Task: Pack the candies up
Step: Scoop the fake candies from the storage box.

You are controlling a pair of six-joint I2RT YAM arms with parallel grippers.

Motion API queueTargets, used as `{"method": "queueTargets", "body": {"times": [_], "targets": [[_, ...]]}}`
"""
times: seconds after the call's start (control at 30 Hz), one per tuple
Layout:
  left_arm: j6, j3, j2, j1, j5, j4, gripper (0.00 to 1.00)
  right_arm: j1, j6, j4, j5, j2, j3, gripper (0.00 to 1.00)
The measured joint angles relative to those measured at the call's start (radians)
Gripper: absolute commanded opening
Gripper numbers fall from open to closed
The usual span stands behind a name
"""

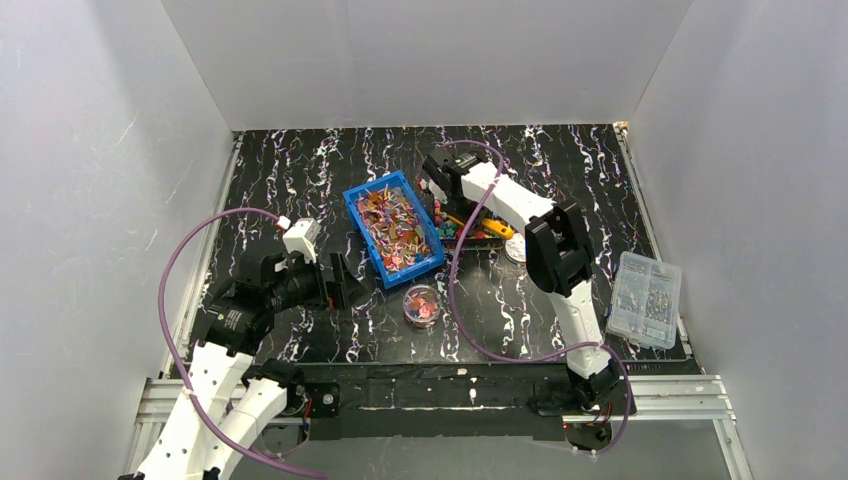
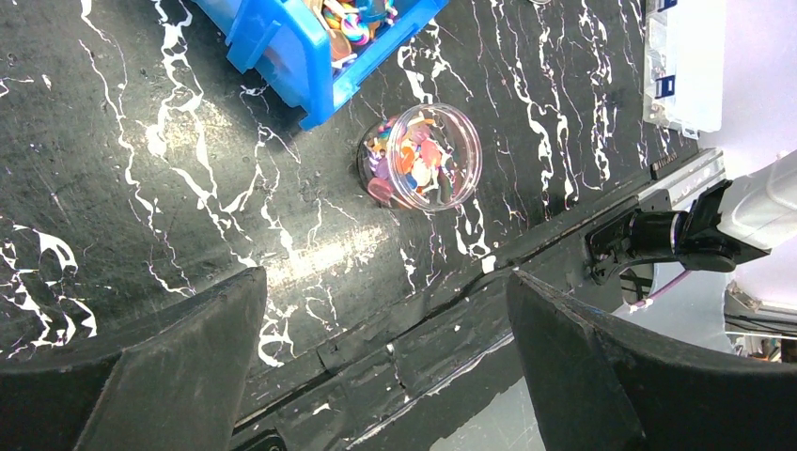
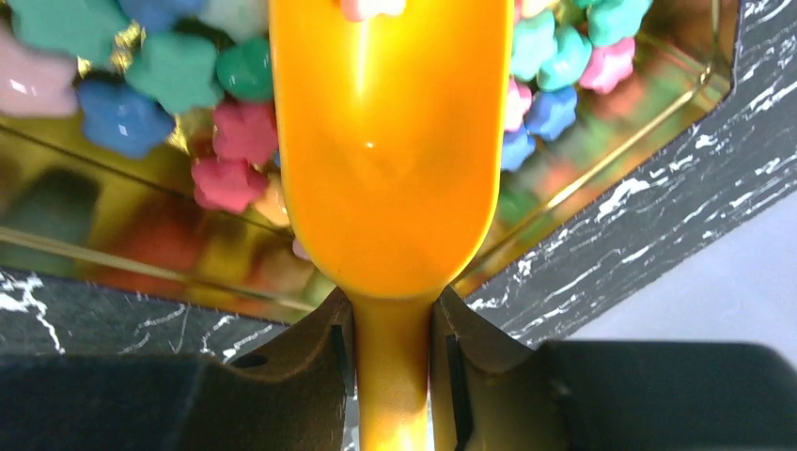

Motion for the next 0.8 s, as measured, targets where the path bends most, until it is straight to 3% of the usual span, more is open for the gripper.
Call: {"method": "queueTargets", "body": {"times": [0.43,0.8], "targets": [[0.000,0.000,0.022,0.000,-0.005,0.000,0.98,-0.026,0.029,0.208,-0.093,0.029,-0.027,0.01],[0.000,0.000,0.034,0.000,-0.005,0.000,0.98,-0.057,0.029,0.434,-0.187,-0.119,-0.279,0.01]]}}
